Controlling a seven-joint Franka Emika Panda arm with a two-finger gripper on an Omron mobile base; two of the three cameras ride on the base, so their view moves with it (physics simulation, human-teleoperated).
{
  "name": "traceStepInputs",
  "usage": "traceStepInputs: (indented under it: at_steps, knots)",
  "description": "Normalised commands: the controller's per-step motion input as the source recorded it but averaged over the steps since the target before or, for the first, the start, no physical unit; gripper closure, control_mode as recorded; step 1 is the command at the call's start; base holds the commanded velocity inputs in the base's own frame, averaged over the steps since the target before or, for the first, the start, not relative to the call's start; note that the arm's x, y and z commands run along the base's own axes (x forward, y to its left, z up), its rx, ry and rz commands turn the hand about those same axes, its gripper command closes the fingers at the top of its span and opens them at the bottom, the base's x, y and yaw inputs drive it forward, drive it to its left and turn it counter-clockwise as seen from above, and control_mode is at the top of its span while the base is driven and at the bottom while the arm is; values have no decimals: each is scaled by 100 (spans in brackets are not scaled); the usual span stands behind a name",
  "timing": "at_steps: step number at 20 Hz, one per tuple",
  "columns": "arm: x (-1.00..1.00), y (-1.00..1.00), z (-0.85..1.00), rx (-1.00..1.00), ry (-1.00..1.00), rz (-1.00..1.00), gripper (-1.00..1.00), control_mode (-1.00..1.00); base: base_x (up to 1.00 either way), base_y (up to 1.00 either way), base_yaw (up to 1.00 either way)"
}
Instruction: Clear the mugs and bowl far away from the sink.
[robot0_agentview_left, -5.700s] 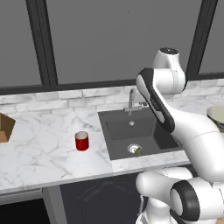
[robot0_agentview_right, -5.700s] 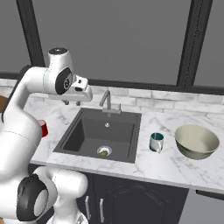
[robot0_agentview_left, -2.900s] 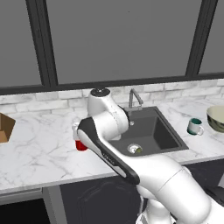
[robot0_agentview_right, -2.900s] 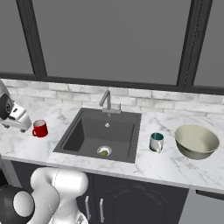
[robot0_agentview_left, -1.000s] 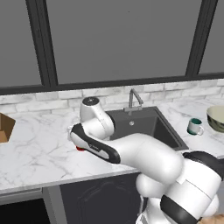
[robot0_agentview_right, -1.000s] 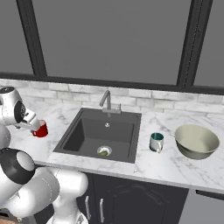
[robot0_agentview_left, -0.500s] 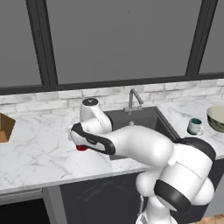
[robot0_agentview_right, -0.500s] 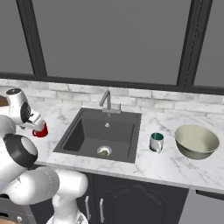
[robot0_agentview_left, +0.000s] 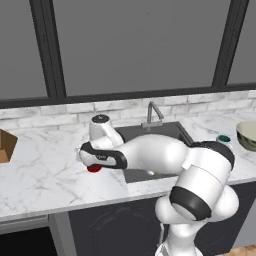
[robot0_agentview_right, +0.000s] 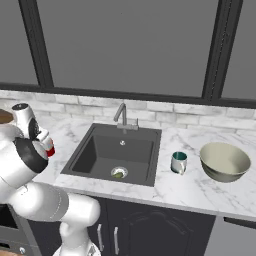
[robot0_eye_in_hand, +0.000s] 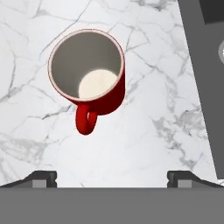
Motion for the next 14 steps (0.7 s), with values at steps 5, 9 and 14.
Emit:
traceStepInputs:
  at_steps: [5,9,14]
  knots:
    - [17,19,-18,0,0,0,-100,-100,0,0,0]
    - [21,24,-9,0,0,-2,-100,-100,0,0,0]
    - [24,15,-10,0,0,-3,-100,-100,0,0,0]
